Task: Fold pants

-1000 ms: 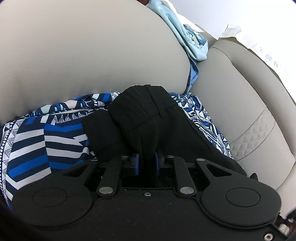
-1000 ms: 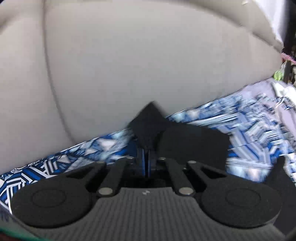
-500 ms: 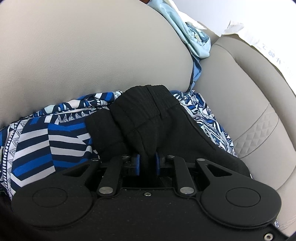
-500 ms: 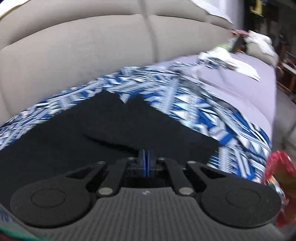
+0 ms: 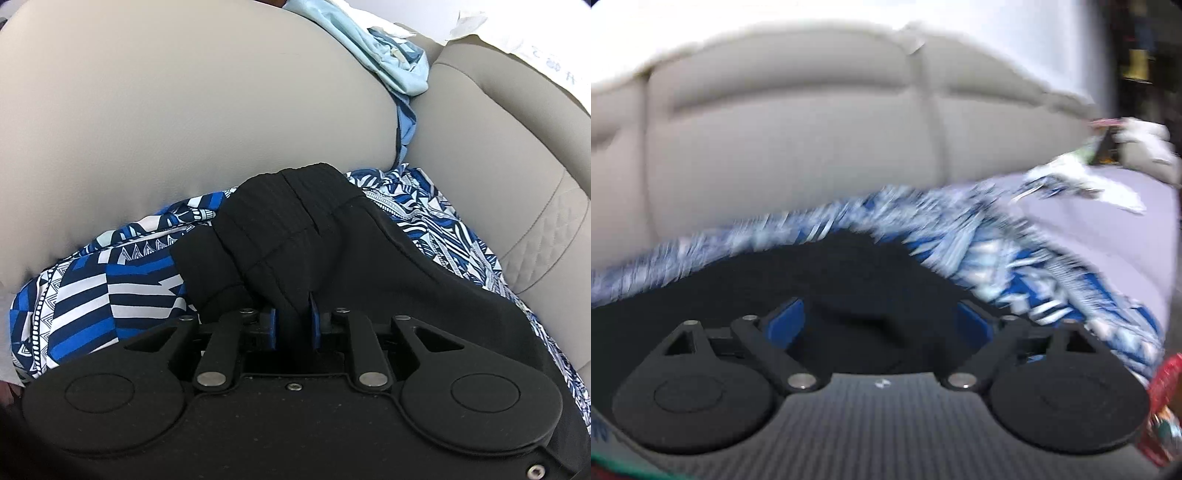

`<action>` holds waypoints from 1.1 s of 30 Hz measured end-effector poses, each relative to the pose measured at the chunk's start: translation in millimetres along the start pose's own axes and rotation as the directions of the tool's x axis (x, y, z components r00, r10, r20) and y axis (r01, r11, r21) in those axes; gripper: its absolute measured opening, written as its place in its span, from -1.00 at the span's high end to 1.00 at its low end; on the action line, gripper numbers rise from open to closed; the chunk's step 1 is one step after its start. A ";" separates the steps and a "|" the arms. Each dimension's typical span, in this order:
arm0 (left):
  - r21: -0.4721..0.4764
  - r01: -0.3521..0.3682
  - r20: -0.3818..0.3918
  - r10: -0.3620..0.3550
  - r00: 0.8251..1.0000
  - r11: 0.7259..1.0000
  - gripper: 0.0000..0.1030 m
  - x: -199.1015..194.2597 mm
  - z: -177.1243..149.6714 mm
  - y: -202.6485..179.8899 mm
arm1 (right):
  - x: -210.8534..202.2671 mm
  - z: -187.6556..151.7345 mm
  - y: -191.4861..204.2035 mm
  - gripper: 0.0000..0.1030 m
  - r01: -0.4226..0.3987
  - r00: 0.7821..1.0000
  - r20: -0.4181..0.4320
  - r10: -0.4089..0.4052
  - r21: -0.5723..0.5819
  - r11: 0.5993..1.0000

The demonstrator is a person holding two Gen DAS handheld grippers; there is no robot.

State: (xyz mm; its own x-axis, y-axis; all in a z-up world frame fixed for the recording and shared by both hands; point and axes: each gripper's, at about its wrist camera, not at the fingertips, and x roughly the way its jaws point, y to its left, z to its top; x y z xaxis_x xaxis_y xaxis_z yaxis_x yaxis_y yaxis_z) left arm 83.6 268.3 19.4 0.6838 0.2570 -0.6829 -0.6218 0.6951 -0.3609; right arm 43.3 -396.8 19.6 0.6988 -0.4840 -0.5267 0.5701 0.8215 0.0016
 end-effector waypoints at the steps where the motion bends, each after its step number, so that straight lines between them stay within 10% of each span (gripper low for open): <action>1: 0.002 -0.009 -0.001 0.009 1.000 1.000 0.64 -0.3 0.0 -1.7 | 10.0 2.1 4.2 -0.77 0.024 1.000 -0.010 -0.024 -0.028 0.999; 4: -0.002 -0.028 -0.005 0.028 1.000 1.000 0.63 0.0 -0.1 -5.1 | 37.0 6.6 -3.2 -0.69 0.042 0.999 -0.014 -0.042 0.016 0.999; 7: -0.019 -0.038 -0.013 0.038 0.999 0.999 0.61 1.1 1.5 -5.6 | 36.8 12.7 -21.1 0.92 0.114 0.994 -0.017 -0.112 0.154 0.981; 25: 0.051 -0.070 -0.033 0.072 0.997 0.996 0.56 0.6 5.2 -13.8 | -17.0 -16.9 -96.5 0.78 0.116 0.993 -0.051 -0.104 0.403 0.908; 33: 0.145 -0.020 0.028 0.016 0.999 0.989 -0.07 -33.5 -3.1 -29.8 | -36.3 -24.2 -107.9 -0.42 0.001 1.000 0.005 -0.004 0.491 0.871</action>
State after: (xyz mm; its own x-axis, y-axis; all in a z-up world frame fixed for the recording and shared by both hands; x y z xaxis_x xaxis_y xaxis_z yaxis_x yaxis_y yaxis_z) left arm 78.0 236.9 51.1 0.6839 0.2871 -0.6707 -0.5735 0.7799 -0.2508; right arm -54.1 -460.7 18.0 0.6987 -0.4890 -0.5222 0.7095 0.5675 0.4178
